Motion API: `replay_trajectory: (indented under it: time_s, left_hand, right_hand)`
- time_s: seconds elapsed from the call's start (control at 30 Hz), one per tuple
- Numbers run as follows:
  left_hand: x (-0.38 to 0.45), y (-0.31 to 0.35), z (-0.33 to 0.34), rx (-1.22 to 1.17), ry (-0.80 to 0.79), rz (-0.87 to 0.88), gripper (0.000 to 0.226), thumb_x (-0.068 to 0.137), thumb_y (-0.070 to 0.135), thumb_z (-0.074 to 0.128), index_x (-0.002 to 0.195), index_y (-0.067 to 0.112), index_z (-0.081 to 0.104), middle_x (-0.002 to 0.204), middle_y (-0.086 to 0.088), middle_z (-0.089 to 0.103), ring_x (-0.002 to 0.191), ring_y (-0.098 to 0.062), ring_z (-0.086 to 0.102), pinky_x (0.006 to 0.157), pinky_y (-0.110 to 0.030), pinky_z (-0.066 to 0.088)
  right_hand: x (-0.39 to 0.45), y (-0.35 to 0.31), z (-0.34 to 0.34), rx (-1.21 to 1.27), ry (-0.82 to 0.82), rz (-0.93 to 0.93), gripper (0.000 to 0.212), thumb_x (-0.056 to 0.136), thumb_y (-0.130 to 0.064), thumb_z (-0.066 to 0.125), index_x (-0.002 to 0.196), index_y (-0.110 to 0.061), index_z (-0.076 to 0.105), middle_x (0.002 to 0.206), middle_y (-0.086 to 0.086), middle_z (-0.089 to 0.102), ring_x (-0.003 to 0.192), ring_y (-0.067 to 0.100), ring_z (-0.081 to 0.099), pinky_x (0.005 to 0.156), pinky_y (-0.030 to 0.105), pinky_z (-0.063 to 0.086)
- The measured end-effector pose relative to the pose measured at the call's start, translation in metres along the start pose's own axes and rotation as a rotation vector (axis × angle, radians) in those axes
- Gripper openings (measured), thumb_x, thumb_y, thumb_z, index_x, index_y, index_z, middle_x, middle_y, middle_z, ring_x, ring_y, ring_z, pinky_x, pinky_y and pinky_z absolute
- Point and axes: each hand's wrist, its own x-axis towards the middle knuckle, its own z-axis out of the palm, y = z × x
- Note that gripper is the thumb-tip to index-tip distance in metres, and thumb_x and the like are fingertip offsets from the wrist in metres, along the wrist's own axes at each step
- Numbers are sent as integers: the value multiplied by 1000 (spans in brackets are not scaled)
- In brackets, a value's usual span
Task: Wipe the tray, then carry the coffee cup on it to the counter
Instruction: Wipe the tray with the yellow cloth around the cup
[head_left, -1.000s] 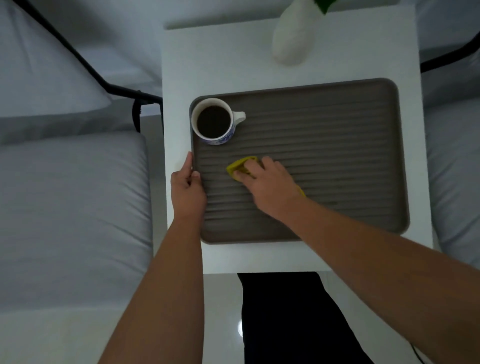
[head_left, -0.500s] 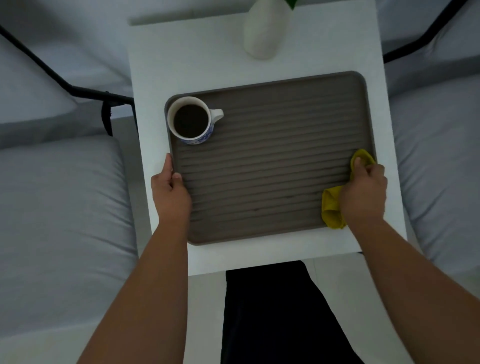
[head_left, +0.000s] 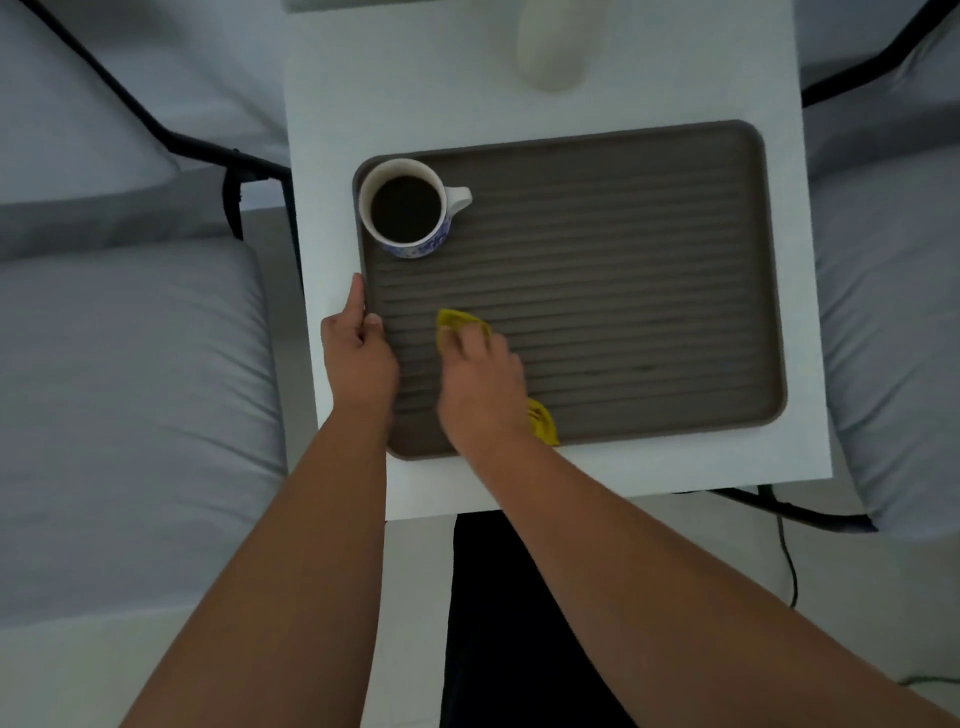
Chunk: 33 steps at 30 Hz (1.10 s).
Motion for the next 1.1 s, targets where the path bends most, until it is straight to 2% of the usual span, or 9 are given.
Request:
replay_trajectory:
  time_s: [0.13, 0.23, 0.33, 0.4, 0.47, 0.53, 0.73, 0.87, 1.1]
  left_hand:
    - [-1, 3, 0, -57, 7, -44, 49, 99, 14, 42, 142, 36, 42, 124, -8, 50, 108, -18, 56, 101, -29, 44]
    - [-2, 3, 0, -82, 16, -35, 48, 98, 15, 43, 141, 37, 44, 124, -6, 51, 108, -20, 57, 103, -36, 46]
    - [-2, 1, 0, -54, 25, 2, 48, 98, 16, 43, 142, 35, 43, 122, -9, 53, 103, -21, 58, 103, -37, 46]
    - [-3, 1, 0, -36, 25, 33, 48, 99, 14, 42, 144, 31, 42, 116, -1, 55, 96, -9, 56, 99, -23, 46]
    - [-4, 2, 0, -17, 35, 50, 48, 99, 9, 41, 144, 25, 42, 97, 13, 53, 80, 1, 52, 79, -2, 42]
    - [-5, 4, 0, -14, 42, 46, 48, 99, 7, 41, 143, 23, 43, 88, 20, 46, 72, 3, 49, 67, 4, 37]
    - [-2, 0, 1, -30, 66, 24, 47, 97, 14, 44, 142, 29, 46, 106, 9, 49, 88, 0, 52, 88, -9, 44]
    - [2, -6, 3, -43, 67, 1, 49, 94, 18, 46, 140, 36, 47, 107, 3, 52, 85, -10, 51, 95, -36, 50]
    - [1, -6, 4, -71, 70, 18, 48, 95, 16, 45, 141, 32, 46, 115, 2, 52, 98, -9, 54, 103, -32, 46]
  right_hand:
    - [11, -22, 3, -98, -65, -256, 49, 90, -16, 45, 139, -14, 37, 136, 8, 39, 117, 30, 41, 93, 41, 37]
    - [13, 2, -4, -210, -109, -423, 59, 85, -17, 53, 141, -18, 35, 135, 6, 40, 115, 30, 42, 92, 41, 38]
    - [3, 45, -14, -313, -84, -482, 72, 63, -22, 75, 131, -19, 53, 118, 7, 57, 95, 33, 55, 76, 40, 47]
    - [-8, 81, -18, -319, -52, -414, 64, 58, -25, 73, 121, -17, 62, 107, 9, 62, 82, 35, 58, 68, 40, 49]
    - [-18, 116, -27, -296, -37, -317, 55, 67, -30, 55, 120, -16, 63, 105, 13, 63, 78, 37, 59, 65, 41, 52]
    - [-29, 150, -35, -246, 7, -194, 55, 71, -29, 44, 120, -14, 64, 104, 18, 63, 75, 39, 58, 64, 44, 52]
    - [-58, 226, -54, -93, 222, 321, 54, 79, 1, 48, 132, -5, 52, 119, 30, 52, 92, 49, 51, 77, 51, 44]
    - [-52, 226, -52, -115, 225, 389, 57, 80, 3, 45, 138, -2, 44, 126, 30, 47, 100, 48, 48, 81, 51, 41]
    - [-41, 180, -48, -62, 213, 529, 52, 78, -2, 46, 130, -6, 49, 129, 24, 45, 108, 42, 47, 87, 45, 40]
